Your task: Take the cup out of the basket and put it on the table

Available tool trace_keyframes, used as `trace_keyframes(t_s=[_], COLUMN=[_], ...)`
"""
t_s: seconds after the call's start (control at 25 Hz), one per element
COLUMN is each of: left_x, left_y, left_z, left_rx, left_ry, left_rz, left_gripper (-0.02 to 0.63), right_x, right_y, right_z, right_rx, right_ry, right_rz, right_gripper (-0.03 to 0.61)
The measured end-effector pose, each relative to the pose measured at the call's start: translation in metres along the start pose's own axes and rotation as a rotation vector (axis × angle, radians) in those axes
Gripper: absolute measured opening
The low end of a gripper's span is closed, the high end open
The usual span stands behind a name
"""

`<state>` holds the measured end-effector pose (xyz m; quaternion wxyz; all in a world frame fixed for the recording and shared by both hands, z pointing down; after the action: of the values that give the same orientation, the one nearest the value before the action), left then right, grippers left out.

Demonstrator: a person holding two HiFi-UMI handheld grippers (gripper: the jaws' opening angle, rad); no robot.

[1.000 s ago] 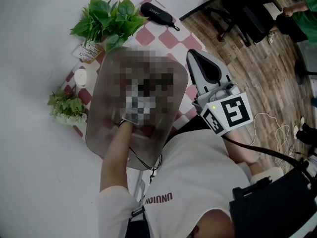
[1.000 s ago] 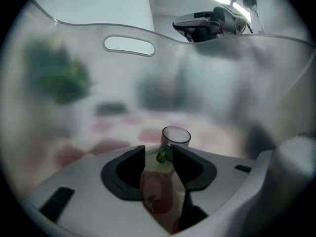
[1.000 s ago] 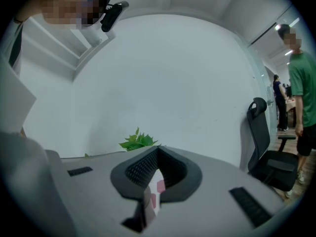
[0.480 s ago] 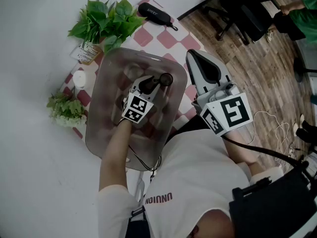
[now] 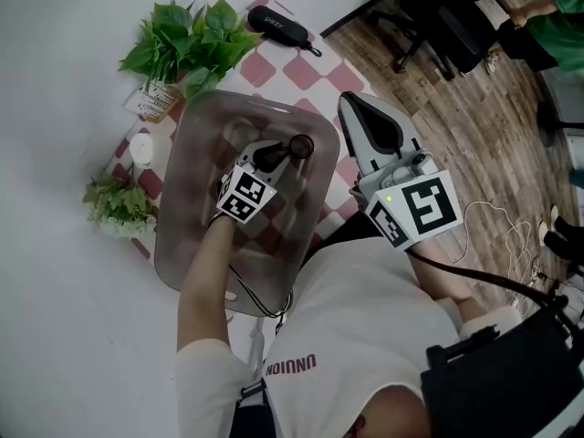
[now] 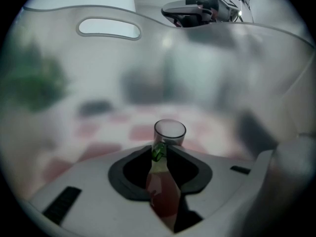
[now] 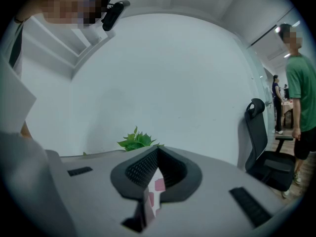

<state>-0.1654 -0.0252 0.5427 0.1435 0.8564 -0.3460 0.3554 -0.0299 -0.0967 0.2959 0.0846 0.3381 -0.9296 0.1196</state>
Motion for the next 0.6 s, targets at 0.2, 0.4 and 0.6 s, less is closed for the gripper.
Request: trace_keyframes(t_s=[0.2,0.4,0.6], left_x=[0.0021,0.0027,0.0024], left_y=[-0.0014,-0.0021,-0.0059], left_z=[-0.0007,-0.0013,-0.0017], left_rx=[0.000,0.010,0.040], left_ry=[0.006,0.010,0.023], left_rz=[0.005,0.006,0.003], left_gripper=[0.078,0.070,0.060], right_x=[-0.0005,0.0001,0.0002], right_y=[-0.0019,-0.0023,-0.0017], right_z=[0.0001,-0.0005,-0.0001], right_rx=[0.005,0.006,0.005], right_ry=[-0.001,0.001,0.000], right_rz=[-0.007,-0.008,-0.007], right_gripper=[0.018,0.018,0.018])
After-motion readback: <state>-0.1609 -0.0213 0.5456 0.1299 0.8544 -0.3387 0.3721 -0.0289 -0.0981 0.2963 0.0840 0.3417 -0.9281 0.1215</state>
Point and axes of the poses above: the fingertips, and each gripper's own axes: x forward along the fingers, y to its left, z out of its top, the point moved 5 cm from there along -x, backward along the fingers, and after that the axes turned 5 degrees about y, right-handed, at the moved point
